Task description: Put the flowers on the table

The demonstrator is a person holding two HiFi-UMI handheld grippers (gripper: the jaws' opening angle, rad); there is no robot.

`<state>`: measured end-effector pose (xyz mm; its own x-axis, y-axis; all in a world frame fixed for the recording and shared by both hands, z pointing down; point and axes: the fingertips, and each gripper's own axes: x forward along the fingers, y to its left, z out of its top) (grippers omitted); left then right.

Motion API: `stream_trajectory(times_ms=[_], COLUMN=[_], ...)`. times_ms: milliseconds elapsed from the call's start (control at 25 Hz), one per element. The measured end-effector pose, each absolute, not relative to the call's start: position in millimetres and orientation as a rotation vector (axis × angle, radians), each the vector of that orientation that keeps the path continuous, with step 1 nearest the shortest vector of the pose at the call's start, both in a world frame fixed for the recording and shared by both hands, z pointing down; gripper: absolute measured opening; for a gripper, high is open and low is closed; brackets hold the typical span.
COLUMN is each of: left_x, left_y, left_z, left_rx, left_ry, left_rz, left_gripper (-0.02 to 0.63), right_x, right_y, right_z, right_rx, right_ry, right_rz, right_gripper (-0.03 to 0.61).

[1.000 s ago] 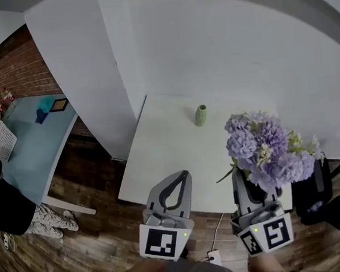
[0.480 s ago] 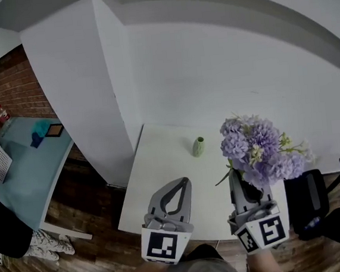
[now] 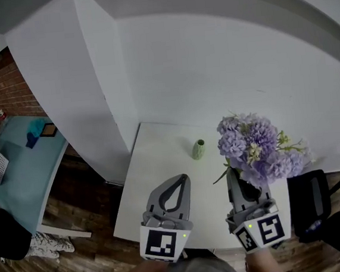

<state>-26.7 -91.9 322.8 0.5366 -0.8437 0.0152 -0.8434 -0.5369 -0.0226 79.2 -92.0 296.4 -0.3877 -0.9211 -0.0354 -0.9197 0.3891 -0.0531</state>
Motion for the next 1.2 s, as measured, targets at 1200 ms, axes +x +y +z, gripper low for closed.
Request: stream_trajectory(times_ms=[1200], left_x=[11], left_y=[-73], left_z=[363], left_rx=[-2.827], left_ry=[1.491], left_rz=[-0.079], left_gripper=[0.008], right_x=[90], right_y=[-100], right_z=[306], right_rx=[-1.68], right_ry=[2.615], right_rz=[-0.006], right_gripper=[0.042])
